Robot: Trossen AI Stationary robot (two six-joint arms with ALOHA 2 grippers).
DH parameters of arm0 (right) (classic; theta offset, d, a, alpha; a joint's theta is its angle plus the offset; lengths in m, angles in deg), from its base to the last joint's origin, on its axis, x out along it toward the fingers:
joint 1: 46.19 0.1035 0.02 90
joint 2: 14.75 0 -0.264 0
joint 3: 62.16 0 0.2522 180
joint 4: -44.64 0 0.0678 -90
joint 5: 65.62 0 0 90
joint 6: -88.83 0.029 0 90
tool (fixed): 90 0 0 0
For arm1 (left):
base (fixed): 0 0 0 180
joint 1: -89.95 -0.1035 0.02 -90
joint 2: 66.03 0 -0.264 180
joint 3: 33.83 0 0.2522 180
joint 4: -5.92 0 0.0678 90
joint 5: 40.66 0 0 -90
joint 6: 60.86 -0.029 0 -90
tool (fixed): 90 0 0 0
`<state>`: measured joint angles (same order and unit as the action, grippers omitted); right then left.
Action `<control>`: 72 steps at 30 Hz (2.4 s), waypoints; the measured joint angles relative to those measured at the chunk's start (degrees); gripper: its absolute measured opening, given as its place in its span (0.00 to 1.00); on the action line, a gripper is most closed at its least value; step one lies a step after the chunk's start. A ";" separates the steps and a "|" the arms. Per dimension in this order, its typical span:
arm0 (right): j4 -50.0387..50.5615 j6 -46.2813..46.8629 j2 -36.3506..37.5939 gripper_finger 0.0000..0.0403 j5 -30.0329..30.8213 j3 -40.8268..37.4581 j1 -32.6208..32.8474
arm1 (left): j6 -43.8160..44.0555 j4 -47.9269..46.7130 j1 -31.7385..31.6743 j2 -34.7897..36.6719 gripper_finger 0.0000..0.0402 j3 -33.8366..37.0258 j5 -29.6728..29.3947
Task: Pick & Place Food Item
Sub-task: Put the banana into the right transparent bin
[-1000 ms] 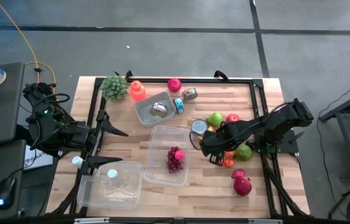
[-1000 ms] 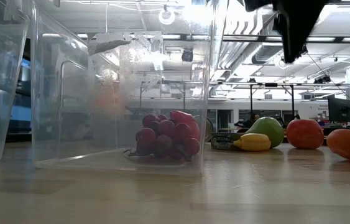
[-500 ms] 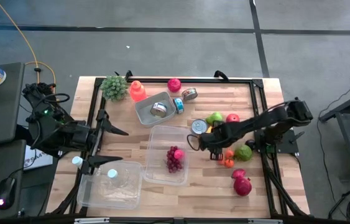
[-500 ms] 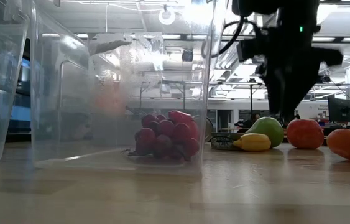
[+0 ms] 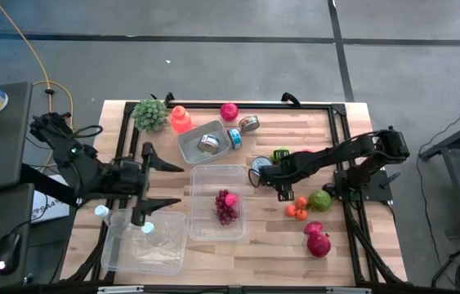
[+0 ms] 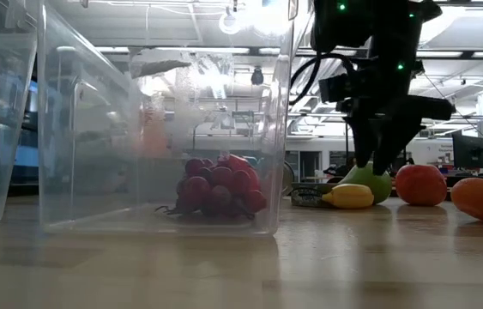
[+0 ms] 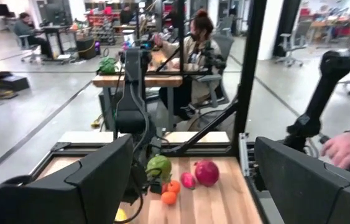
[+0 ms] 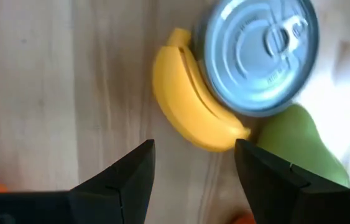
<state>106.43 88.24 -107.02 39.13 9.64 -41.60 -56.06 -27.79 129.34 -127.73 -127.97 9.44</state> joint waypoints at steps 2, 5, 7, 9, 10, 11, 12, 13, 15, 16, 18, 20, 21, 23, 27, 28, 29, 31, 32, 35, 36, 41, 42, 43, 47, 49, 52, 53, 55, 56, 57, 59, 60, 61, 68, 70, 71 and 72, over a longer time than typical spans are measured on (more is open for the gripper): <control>-1.69 -2.07 0.00 0.52 -2.25 0.00 -0.87 | -0.47 0.57 -0.39 -1.08 0.82 0.00 -0.04; -3.37 -4.16 0.00 0.52 -6.97 0.00 -2.31 | -0.82 1.24 -0.04 -1.68 0.82 0.00 0.01; -3.84 -5.56 0.00 0.52 -8.60 0.00 -3.10 | -0.89 1.39 0.28 -1.34 0.82 0.00 0.02; -4.12 -6.12 0.00 0.52 -8.94 0.00 -3.94 | -1.37 1.35 0.28 -0.86 0.82 0.00 -0.02; -4.21 -6.77 0.00 0.52 -9.02 0.00 -4.38 | -2.01 1.30 0.27 -0.70 0.82 0.00 -0.02; -4.23 -7.50 0.00 0.52 -9.13 0.00 -4.85 | -2.76 1.31 0.26 -0.62 0.82 0.00 -0.07; -4.24 -8.56 0.00 0.52 -9.11 0.00 -5.36 | -3.45 1.27 0.23 -0.60 0.82 0.00 -0.27; -4.33 -9.83 0.00 0.52 -9.12 0.00 -5.85 | -3.84 1.07 0.25 -0.60 0.82 0.00 -0.63; -5.59 -12.11 0.00 0.52 -9.63 -0.19 -6.89 | -3.96 0.34 0.25 -0.60 0.82 0.00 -1.03; -6.56 -12.93 0.00 0.52 -10.67 -0.55 -7.39 | -4.02 0.25 0.25 -0.60 0.82 0.00 -1.07; -7.46 -13.07 -0.02 0.52 -12.96 -1.48 -8.00 | -5.15 0.05 0.25 -0.08 0.82 0.00 -1.28; -7.17 -11.93 -0.04 0.52 -13.94 -2.12 -7.95 | -6.55 0.03 0.27 0.78 0.82 0.00 -1.93; -6.95 -11.05 -0.04 0.52 -13.95 -2.28 -7.68 | -6.90 -0.30 0.25 1.26 0.82 0.00 -2.42; -6.93 -10.32 -0.04 0.52 -13.62 -2.61 -6.98 | -6.96 -1.54 0.22 2.09 0.82 0.00 -2.51; -8.00 -14.06 -0.04 0.52 -13.38 -2.71 -5.91 | -7.57 -2.28 -1.22 2.72 0.82 0.00 -2.49; -8.64 -15.15 -0.04 0.52 -13.47 -2.71 -5.93 | -8.09 -2.28 -1.57 2.74 0.82 0.00 -2.47; -9.43 -15.93 -0.44 0.52 -13.58 -2.70 -6.05 | -8.47 -2.29 -1.88 2.74 0.82 0.00 -2.44; -10.93 -16.18 -1.90 0.52 -13.40 -2.61 -6.24 | -9.09 -2.36 -2.25 2.74 0.82 0.00 -2.49; -10.95 -16.13 -2.29 0.52 -13.34 -2.40 -6.56 | -9.11 -2.37 -2.35 2.74 0.82 0.00 -2.47; -10.99 -16.04 -4.87 0.52 -13.69 -2.51 -6.85 | -9.67 -2.85 -2.68 3.22 0.82 0.00 -2.34; -10.85 -16.04 -5.99 0.52 -13.52 -2.66 -6.85 | -10.00 -3.18 -2.71 3.44 0.82 0.00 -2.39; -11.15 -14.65 -8.98 0.52 -12.18 -2.37 -6.87 | -9.51 -3.81 -2.75 5.21 0.82 0.00 -2.45; -11.34 -14.49 -9.53 0.52 -12.24 -2.42 -6.87 | -9.44 -4.15 -2.75 5.40 0.82 0.00 -2.45; -11.42 -14.49 -9.82 0.52 -12.32 -2.38 -6.85 | -9.25 -4.57 -2.75 5.52 0.82 0.00 -2.43; -11.28 -13.87 -9.99 0.52 -12.25 -2.42 -6.85 | -9.11 -5.24 -2.75 5.71 0.82 0.00 -2.40; -11.07 -12.22 -9.72 0.52 -12.04 -2.45 -6.85 | -9.11 -5.54 -2.75 5.74 0.82 0.00 -2.40; -10.83 -9.76 -8.88 0.52 -11.84 -2.46 -6.83 | -9.11 -5.94 -2.75 5.71 0.82 0.00 -2.40; -10.67 -9.23 -8.51 0.52 -11.81 -2.55 -6.83 | -9.11 -5.93 -2.75 5.75 0.82 0.00 -2.40; -10.37 -8.55 -7.72 0.52 -11.72 -2.71 -6.59 | -9.11 -5.92 -2.75 5.80 0.82 0.00 -2.40; -10.16 -8.37 -7.43 0.52 -11.56 -2.73 -6.42 | -9.20 -5.90 -2.75 5.80 0.82 0.00 -2.40; -9.74 -8.35 -7.27 0.52 -11.49 -2.73 -6.34 | -9.37 -5.90 -2.75 5.80 0.82 0.00 -2.40; -7.99 -8.19 -6.91 0.52 -11.69 -2.79 -5.97 | -9.53 -5.90 -2.75 5.80 0.82 0.00 -2.38; -6.86 -8.14 -6.76 0.52 -11.67 -2.80 -5.79 | -9.51 -5.90 -2.75 5.80 0.82 0.00 -2.38; -5.93 -8.11 -6.67 0.52 -11.70 -2.80 -5.50 | -9.51 -5.90 -2.75 5.80 0.82 0.00 -2.40; -0.91 -8.57 -6.62 0.52 -10.11 -2.76 -3.62 | -9.17 -5.84 -2.75 5.80 0.82 0.00 -2.38; 0.10 -8.61 -6.62 0.52 -9.58 -2.75 -3.85 | -8.79 -5.84 -2.75 5.78 0.82 0.00 -2.36; 0.29 -8.62 -6.60 0.52 -9.58 -2.75 -4.09 | -8.44 -5.83 -2.75 5.78 0.82 0.00 -2.34; 0.30 -8.63 -6.60 0.52 -9.60 -2.75 -4.38 | -8.13 -5.84 -2.75 5.78 0.82 0.00 -2.34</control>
<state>106.73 79.61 -113.62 29.53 6.88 -45.98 -64.19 -33.63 126.60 -121.95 -127.97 7.10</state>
